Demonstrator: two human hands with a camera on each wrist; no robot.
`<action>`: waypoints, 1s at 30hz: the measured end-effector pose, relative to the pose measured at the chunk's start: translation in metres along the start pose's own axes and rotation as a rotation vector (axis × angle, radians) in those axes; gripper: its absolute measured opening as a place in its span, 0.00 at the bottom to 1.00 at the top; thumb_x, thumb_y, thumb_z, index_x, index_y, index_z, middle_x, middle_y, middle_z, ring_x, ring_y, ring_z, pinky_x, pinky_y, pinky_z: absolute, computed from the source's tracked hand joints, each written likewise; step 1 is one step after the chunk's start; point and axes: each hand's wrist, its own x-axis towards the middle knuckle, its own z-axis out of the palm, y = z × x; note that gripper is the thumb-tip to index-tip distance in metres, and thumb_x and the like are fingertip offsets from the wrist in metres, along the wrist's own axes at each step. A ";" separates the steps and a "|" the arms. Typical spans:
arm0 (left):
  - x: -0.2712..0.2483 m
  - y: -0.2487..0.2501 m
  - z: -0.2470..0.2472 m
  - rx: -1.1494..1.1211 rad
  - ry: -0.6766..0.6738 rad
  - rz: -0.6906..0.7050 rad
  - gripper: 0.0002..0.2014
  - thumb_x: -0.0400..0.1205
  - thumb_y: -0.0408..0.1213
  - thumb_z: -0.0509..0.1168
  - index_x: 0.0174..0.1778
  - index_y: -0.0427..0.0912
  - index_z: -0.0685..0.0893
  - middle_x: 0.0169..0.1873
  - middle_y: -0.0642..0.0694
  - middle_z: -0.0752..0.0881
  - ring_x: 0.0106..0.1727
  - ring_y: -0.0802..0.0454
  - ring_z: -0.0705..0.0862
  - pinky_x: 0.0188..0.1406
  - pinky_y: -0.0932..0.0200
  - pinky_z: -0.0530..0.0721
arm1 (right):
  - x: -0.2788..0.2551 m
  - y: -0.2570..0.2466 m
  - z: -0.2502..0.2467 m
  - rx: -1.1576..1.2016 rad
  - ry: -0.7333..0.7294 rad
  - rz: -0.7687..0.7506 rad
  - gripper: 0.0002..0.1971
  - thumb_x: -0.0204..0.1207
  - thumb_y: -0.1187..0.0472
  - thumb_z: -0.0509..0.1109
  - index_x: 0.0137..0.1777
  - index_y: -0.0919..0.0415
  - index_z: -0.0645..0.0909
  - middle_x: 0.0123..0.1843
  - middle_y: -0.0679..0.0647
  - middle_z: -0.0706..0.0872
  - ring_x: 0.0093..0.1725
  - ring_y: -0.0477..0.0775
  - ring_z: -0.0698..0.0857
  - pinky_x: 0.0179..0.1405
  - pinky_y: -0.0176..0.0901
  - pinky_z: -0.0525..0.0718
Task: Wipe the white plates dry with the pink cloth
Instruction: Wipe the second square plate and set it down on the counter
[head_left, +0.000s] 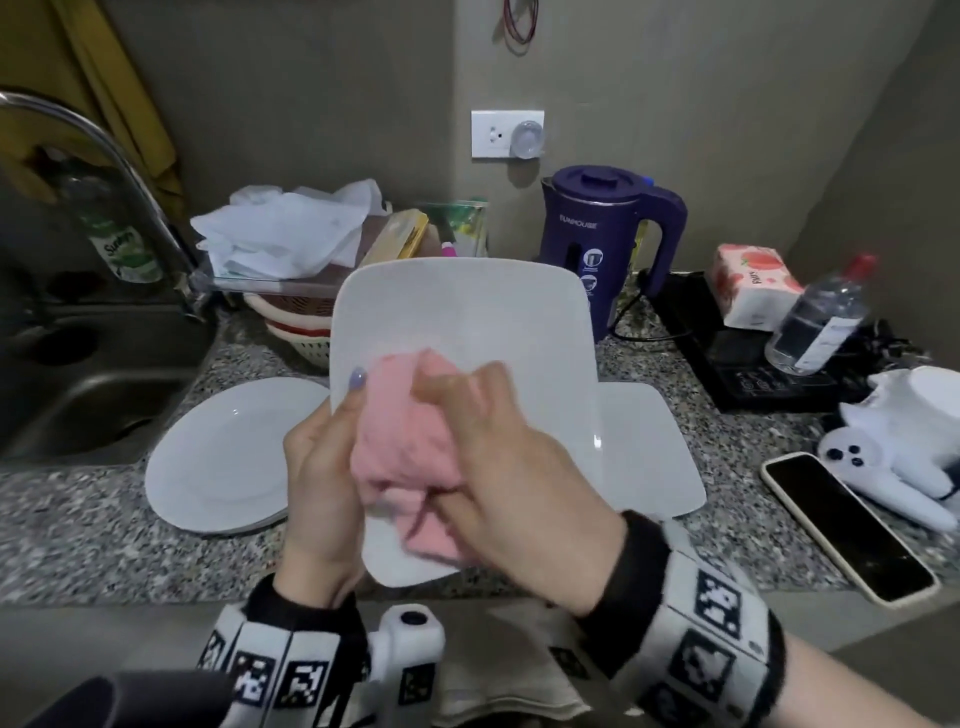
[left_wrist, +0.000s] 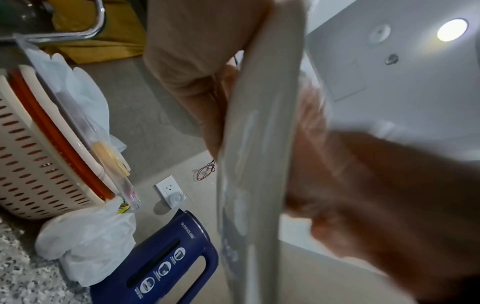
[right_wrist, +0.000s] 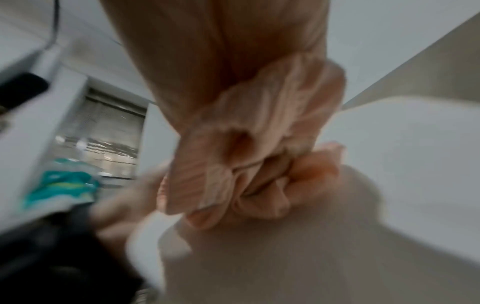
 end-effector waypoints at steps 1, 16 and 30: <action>0.000 0.000 -0.003 -0.030 0.003 -0.029 0.15 0.79 0.41 0.61 0.37 0.39 0.91 0.33 0.48 0.91 0.36 0.57 0.88 0.35 0.67 0.85 | 0.002 -0.007 0.002 -0.020 -0.049 -0.055 0.29 0.72 0.57 0.65 0.67 0.44 0.52 0.59 0.53 0.63 0.35 0.54 0.68 0.32 0.45 0.69; -0.007 0.003 -0.001 -0.256 0.062 -0.210 0.36 0.74 0.54 0.74 0.71 0.33 0.79 0.70 0.29 0.79 0.72 0.34 0.77 0.78 0.31 0.64 | -0.022 0.008 -0.001 0.072 -0.227 0.195 0.28 0.77 0.57 0.68 0.64 0.38 0.52 0.55 0.49 0.65 0.47 0.64 0.81 0.41 0.50 0.75; 0.001 -0.006 0.003 -0.067 0.030 -0.062 0.19 0.83 0.33 0.59 0.33 0.42 0.93 0.34 0.46 0.92 0.37 0.56 0.91 0.34 0.66 0.86 | -0.015 0.004 0.004 -0.009 -0.170 0.082 0.35 0.75 0.61 0.66 0.69 0.32 0.49 0.55 0.48 0.60 0.50 0.64 0.77 0.41 0.51 0.72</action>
